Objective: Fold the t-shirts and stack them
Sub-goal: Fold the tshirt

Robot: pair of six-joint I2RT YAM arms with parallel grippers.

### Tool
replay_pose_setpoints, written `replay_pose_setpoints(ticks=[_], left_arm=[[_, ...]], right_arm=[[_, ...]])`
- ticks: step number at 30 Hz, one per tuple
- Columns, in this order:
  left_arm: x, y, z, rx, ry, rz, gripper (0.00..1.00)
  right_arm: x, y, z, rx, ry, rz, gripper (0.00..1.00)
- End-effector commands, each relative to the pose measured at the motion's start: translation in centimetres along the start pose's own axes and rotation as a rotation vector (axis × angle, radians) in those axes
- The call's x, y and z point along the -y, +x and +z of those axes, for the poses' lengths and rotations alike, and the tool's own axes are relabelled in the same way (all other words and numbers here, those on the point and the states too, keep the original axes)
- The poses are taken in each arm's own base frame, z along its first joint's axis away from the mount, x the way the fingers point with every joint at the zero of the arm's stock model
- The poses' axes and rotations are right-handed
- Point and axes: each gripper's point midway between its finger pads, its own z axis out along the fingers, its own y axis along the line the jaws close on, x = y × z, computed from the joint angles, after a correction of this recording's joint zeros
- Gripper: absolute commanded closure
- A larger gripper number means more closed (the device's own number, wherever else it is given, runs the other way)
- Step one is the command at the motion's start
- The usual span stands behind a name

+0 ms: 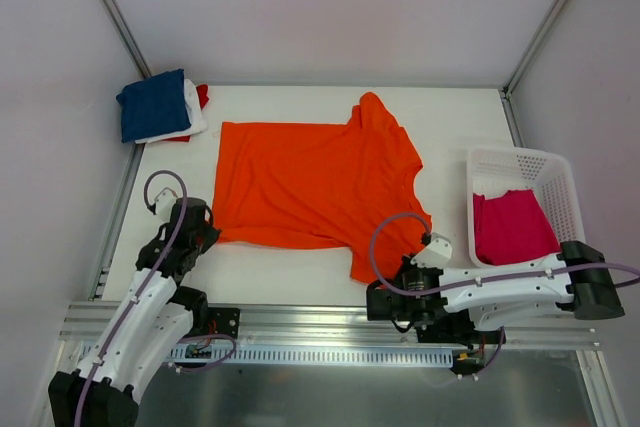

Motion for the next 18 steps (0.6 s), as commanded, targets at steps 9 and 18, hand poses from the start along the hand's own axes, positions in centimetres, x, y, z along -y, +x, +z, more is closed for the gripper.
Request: replay_pose_setpoints(ticks=[9, 18], left_arm=[[4.2, -3.9, -3.1, 0.074, 0.128, 0.035, 1.00], [3.8, -5.0, -3.5, 0.130, 0.121, 0.059, 1.00]], right_arm=[[-0.4, -7.6, -2.8, 0.219, 0.002, -0.063, 0.99], [1.4, -10.0, -3.1, 0.273, 0.050, -0.051, 0.99]])
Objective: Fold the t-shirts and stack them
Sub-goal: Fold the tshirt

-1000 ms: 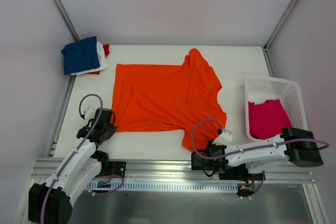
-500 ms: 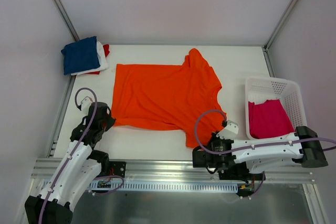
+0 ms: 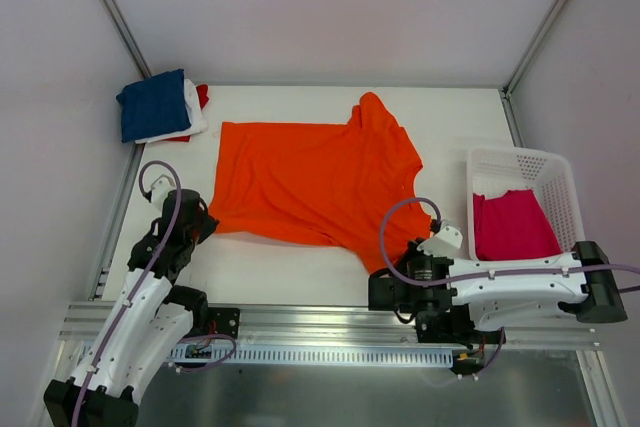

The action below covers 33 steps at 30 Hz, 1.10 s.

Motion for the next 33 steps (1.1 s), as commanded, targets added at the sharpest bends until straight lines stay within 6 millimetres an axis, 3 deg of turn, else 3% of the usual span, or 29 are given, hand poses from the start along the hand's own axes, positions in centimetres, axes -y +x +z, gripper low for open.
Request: replay_pose_setpoints(ticks=[1, 9, 15, 19, 26, 33], left_arm=[[0.5, -1.8, -0.8, 0.066, 0.009, 0.034, 1.00], [0.3, -2.4, -0.5, 0.082, -0.027, 0.039, 1.00], [0.6, -2.7, -0.3, 0.082, -0.036, 0.019, 1.00], [1.0, -3.0, 0.2, 0.083, -0.048, 0.014, 1.00], [2.0, -3.5, 1.6, 0.093, -0.056, 0.012, 1.00], [3.1, -3.2, 3.0, 0.069, -0.046, -0.003, 1.00]], right_arm=[[3.8, -4.7, -0.3, 0.130, 0.094, -0.104, 0.99], [6.3, -8.1, 0.5, 0.204, 0.160, -0.097, 0.99], [6.2, -10.3, 0.7, 0.278, 0.157, -0.117, 0.99], [5.2, -12.0, 0.7, 0.351, 0.179, -0.166, 1.00], [1.4, -14.6, 0.3, 0.422, 0.212, -0.223, 1.00], [-2.9, -15.3, 0.8, 0.463, 0.240, -0.311, 0.99]])
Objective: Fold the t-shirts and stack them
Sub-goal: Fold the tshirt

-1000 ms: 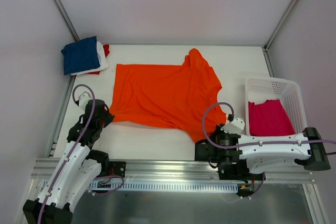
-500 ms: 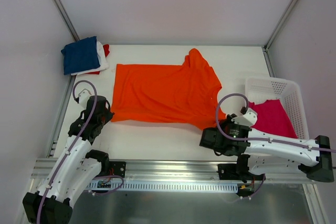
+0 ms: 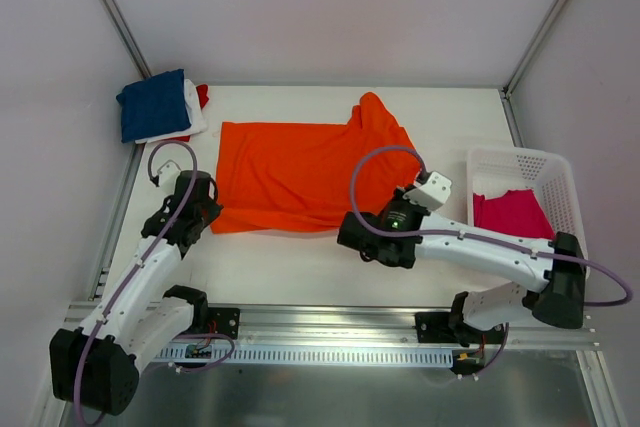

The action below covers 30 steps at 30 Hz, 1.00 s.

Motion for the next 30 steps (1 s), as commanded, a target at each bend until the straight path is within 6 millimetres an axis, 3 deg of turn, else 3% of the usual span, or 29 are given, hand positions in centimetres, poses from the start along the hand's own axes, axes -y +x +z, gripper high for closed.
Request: replay_pose_setpoints(ticks=[1, 19, 23, 24, 25, 26, 27, 28, 29, 30], left_arm=[[2.3, -1.8, 0.0, 0.049, 0.053, -0.041, 1.00], [4.7, -2.9, 3.2, 0.059, 0.027, 0.015, 1.00], [6.8, -3.3, 3.7, 0.055, 0.095, 0.049, 1.00], [7.0, -3.3, 3.9, 0.054, 0.110, 0.066, 1.00], [7.3, -3.2, 4.0, 0.049, 0.123, 0.073, 1.00], [7.6, -3.1, 4.1, 0.044, 0.135, 0.077, 1.00], [7.9, -3.1, 4.2, 0.048, 0.147, 0.080, 1.00], [8.0, -3.1, 4.3, 0.048, 0.149, 0.083, 1.00], [8.0, -3.2, 4.3, 0.049, 0.151, 0.084, 1.00], [8.0, -3.1, 4.4, 0.049, 0.152, 0.087, 1.00]], right_arm=[[2.5, -3.4, 0.2, 0.108, 0.071, -0.373, 0.99], [-1.6, -2.6, 3.8, 0.167, 0.202, -0.524, 0.99], [-2.8, -2.7, 4.5, 0.178, 0.203, -0.585, 1.00], [-4.3, -2.0, 5.1, 0.174, 0.175, -0.489, 1.00], [-4.1, -2.1, 5.5, 0.138, 0.188, -0.676, 1.00], [-3.6, 0.8, 6.4, 0.024, 0.165, -0.744, 1.00], [-6.8, 2.4, 7.6, -0.015, 0.058, -0.597, 1.00], [-6.0, 2.0, 8.8, -0.069, 0.028, -0.620, 1.00], [-6.3, 4.2, 9.4, -0.156, -0.051, -0.574, 1.00], [-5.2, 3.7, 10.6, -0.180, -0.028, -0.546, 1.00]])
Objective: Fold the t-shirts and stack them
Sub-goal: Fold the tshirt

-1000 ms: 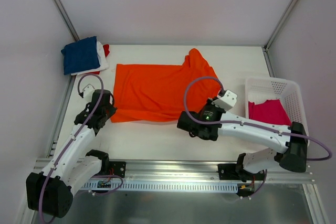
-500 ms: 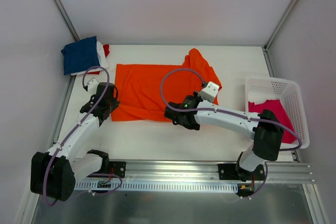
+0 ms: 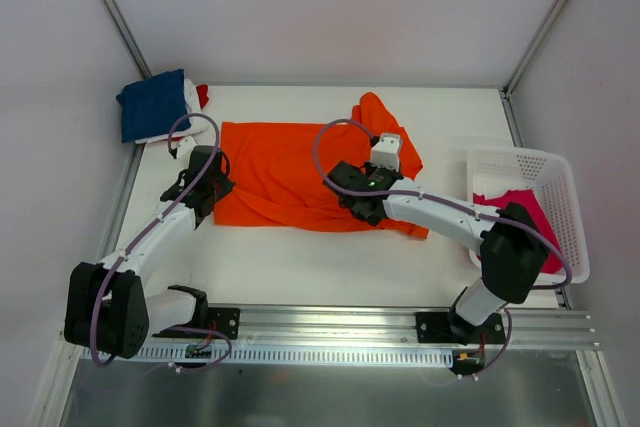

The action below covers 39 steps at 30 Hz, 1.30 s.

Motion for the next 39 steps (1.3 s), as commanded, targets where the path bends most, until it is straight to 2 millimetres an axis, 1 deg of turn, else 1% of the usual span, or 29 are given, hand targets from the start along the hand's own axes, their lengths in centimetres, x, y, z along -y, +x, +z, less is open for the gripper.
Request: replay_pose_setpoints(ticks=[1, 3, 5, 6, 7, 8, 9, 13, 15, 16, 17, 19, 21, 23, 27, 35, 36, 39], left_arm=[[2.4, -1.7, -0.3, 0.044, 0.088, 0.023, 1.00], [2.6, -1.7, -0.2, 0.052, 0.099, 0.036, 1.00], [3.0, -1.7, 0.0, 0.052, 0.120, 0.059, 1.00], [3.5, -1.6, 0.2, 0.045, 0.142, 0.066, 1.00], [3.9, -1.7, 0.3, 0.042, 0.153, 0.070, 1.00], [4.1, -1.7, 0.4, 0.039, 0.160, 0.080, 1.00], [4.5, -1.7, 0.6, 0.033, 0.172, 0.084, 1.00], [4.9, -1.7, 1.1, 0.026, 0.173, 0.109, 1.00], [4.8, -1.5, 1.5, 0.020, 0.165, 0.117, 1.00], [5.4, -2.3, 1.5, 0.046, 0.180, 0.117, 1.00], [5.3, -2.3, 1.7, 0.047, 0.170, 0.124, 1.00], [5.0, -3.0, 1.8, 0.072, 0.149, 0.134, 1.00], [5.0, -3.4, 1.9, 0.086, 0.140, 0.142, 1.00], [4.7, -3.8, 2.0, 0.102, 0.121, 0.157, 1.00], [3.9, -4.2, 2.4, 0.121, 0.091, 0.166, 1.00], [3.4, -4.4, 3.6, 0.133, 0.049, 0.211, 1.00], [3.5, -4.8, 3.6, 0.141, 0.047, 0.219, 1.00], [3.8, -4.9, 4.1, 0.139, 0.044, 0.236, 1.00]], right_arm=[[-1.8, -1.8, 2.1, -0.062, -0.201, 0.001, 1.00], [-1.2, -1.8, 3.2, -0.077, -0.189, -0.025, 1.00], [-1.9, -1.0, 3.9, -0.136, -0.242, -0.054, 1.00], [-1.4, -0.8, 5.2, -0.170, -0.236, -0.035, 1.00], [-1.8, -0.2, 5.5, -0.201, -0.272, -0.027, 1.00], [-2.0, -0.6, 6.0, -0.192, -0.287, -0.014, 1.00], [-1.5, -0.3, 6.8, -0.199, -0.282, -0.006, 1.00], [-1.7, -1.4, 8.1, -0.200, -0.321, 0.015, 1.00], [-1.6, -1.8, 9.1, -0.201, -0.316, 0.013, 1.00], [-1.8, -2.6, 9.4, -0.192, -0.319, 0.023, 1.00], [-1.5, -2.5, 10.4, -0.202, -0.301, 0.023, 1.00], [-1.5, -3.4, 11.2, -0.201, -0.302, 0.038, 1.00], [-1.2, -3.3, 12.2, -0.213, -0.288, 0.037, 1.00], [-1.0, -3.7, 12.9, -0.213, -0.282, 0.046, 1.00], [-1.0, -3.3, 14.0, -0.236, -0.277, 0.050, 1.00], [-1.7, -2.5, 14.8, -0.249, -0.279, 0.034, 1.00], [-1.9, -2.5, 14.9, -0.250, -0.287, 0.039, 1.00], [-2.4, -2.6, 15.0, -0.245, -0.302, 0.048, 1.00]])
